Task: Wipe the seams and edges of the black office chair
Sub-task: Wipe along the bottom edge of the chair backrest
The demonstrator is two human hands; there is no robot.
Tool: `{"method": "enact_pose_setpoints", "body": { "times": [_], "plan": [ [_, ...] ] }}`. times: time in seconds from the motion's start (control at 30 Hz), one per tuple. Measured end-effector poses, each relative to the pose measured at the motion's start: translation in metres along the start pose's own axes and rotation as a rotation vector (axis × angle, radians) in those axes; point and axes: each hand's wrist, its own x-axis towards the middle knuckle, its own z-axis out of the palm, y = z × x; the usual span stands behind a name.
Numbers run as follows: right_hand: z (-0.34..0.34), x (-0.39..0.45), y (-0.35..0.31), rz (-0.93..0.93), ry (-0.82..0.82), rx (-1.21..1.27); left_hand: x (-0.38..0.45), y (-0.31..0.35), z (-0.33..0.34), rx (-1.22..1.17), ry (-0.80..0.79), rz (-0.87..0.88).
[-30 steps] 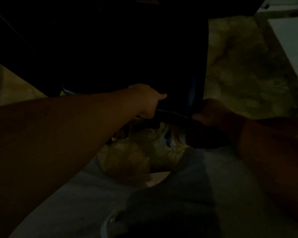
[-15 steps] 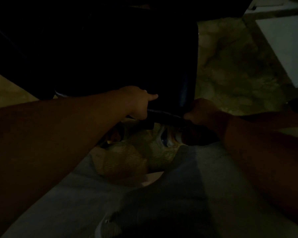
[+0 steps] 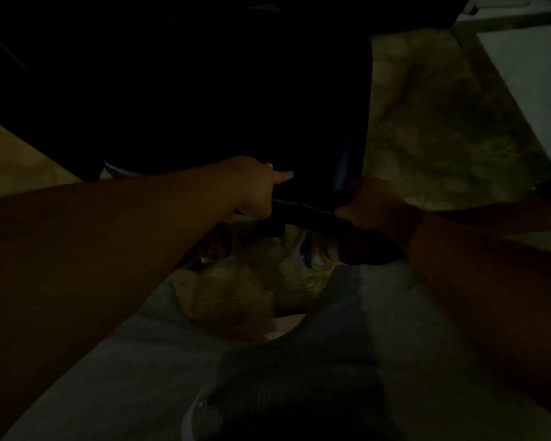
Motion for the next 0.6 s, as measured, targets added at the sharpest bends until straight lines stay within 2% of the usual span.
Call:
{"method": "enact_pose_setpoints", "body": {
  "times": [0.07,0.2,0.3,0.4,0.53,0.6],
  "plan": [
    [0.000,0.001,0.001,0.011,-0.017,0.046,0.000,0.000,0.000,-0.005,0.005,0.004],
    [-0.001,0.003,0.002,0.018,0.077,-0.007,0.004,-0.007,0.005,-0.013,0.042,0.045],
    [0.002,0.002,0.003,-0.018,0.016,0.008,-0.003,-0.017,0.007,-0.088,0.052,0.089],
    [0.000,0.002,0.003,0.002,0.116,0.027,-0.014,-0.035,0.003,-0.156,0.099,0.106],
    [0.000,0.004,0.003,-0.012,0.024,0.138,-0.018,-0.062,-0.005,-0.074,0.103,0.027],
    [0.002,0.005,0.004,0.008,0.058,0.167,-0.016,-0.071,-0.008,-0.027,0.071,-0.029]
  ]
}}
